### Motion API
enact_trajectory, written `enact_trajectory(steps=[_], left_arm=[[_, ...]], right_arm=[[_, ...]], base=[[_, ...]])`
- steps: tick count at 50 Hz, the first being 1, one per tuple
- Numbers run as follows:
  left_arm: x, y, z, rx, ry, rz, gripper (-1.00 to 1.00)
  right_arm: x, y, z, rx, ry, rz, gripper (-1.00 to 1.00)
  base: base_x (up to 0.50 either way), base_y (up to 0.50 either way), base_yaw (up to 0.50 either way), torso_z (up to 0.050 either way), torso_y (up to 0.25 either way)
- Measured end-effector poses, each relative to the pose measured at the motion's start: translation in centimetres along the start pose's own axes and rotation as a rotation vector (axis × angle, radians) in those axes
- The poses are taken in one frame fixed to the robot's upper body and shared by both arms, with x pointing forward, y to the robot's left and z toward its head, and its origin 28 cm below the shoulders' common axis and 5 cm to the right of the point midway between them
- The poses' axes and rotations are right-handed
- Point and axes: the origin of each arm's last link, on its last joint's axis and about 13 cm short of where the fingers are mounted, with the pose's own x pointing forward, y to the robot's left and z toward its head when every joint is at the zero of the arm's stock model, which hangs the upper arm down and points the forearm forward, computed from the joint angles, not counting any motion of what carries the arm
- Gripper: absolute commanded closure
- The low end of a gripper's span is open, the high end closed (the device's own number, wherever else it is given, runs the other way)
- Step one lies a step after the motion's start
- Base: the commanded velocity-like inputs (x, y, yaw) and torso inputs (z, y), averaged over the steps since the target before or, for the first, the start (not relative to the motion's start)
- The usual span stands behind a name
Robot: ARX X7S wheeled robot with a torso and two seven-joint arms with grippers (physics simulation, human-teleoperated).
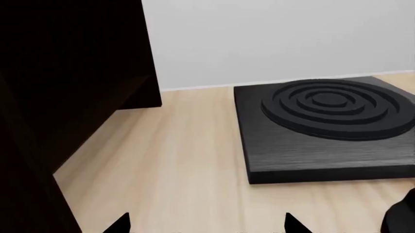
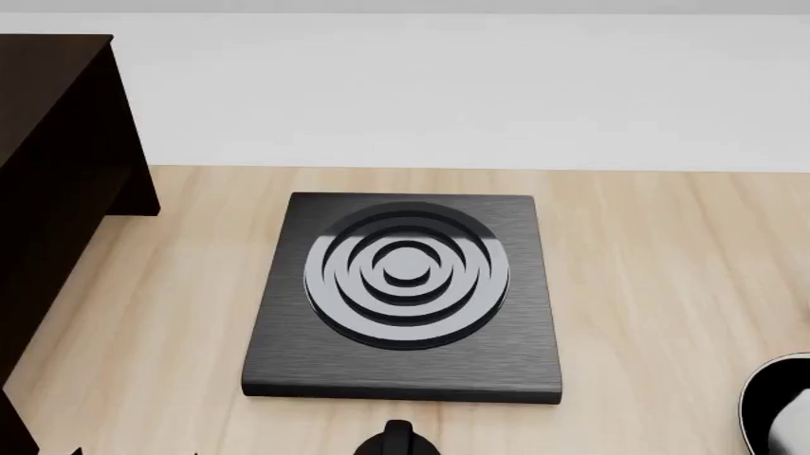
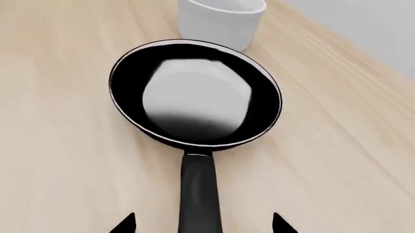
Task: Put the frying pan on the cabinet shelf.
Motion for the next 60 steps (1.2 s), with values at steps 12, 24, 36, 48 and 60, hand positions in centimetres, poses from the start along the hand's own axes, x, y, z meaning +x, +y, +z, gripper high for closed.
enact_trajectory(steps=[12, 24, 36, 48, 60], left_arm=[[0.0, -0.1, 0.0, 0.001, 0.004, -0.002, -1.00], [0.0, -0.1, -0.1, 0.002, 0.007, -0.002, -1.00], [0.0, -0.1, -0.2, 0.004, 0.009, -0.003, -1.00], [0.0, -0.2, -0.2, 0.007, 0.010, -0.005, -1.00], [-0.1, -0.2, -0.2, 0.011, 0.010, -0.006, -1.00]], right_arm=[[0.8, -0.2, -0.9, 0.018, 0.062, 0.006, -1.00], [1.4, -0.2, -1.9, 0.031, 0.120, 0.024, -1.00], [1.7, -0.2, -2.5, 0.041, 0.154, 0.036, -1.00], [1.7, -0.2, -2.7, 0.052, 0.154, 0.044, 1.00], [1.3, 0.0, -3.0, 0.056, 0.149, 0.042, 1.00]], base=[[0.00, 0.00, 0.00, 0.000, 0.000], [0.00, 0.00, 0.00, 0.000, 0.000], [0.00, 0.00, 0.00, 0.000, 0.000], [0.00, 0.00, 0.00, 0.000, 0.000], [0.00, 0.00, 0.00, 0.000, 0.000]])
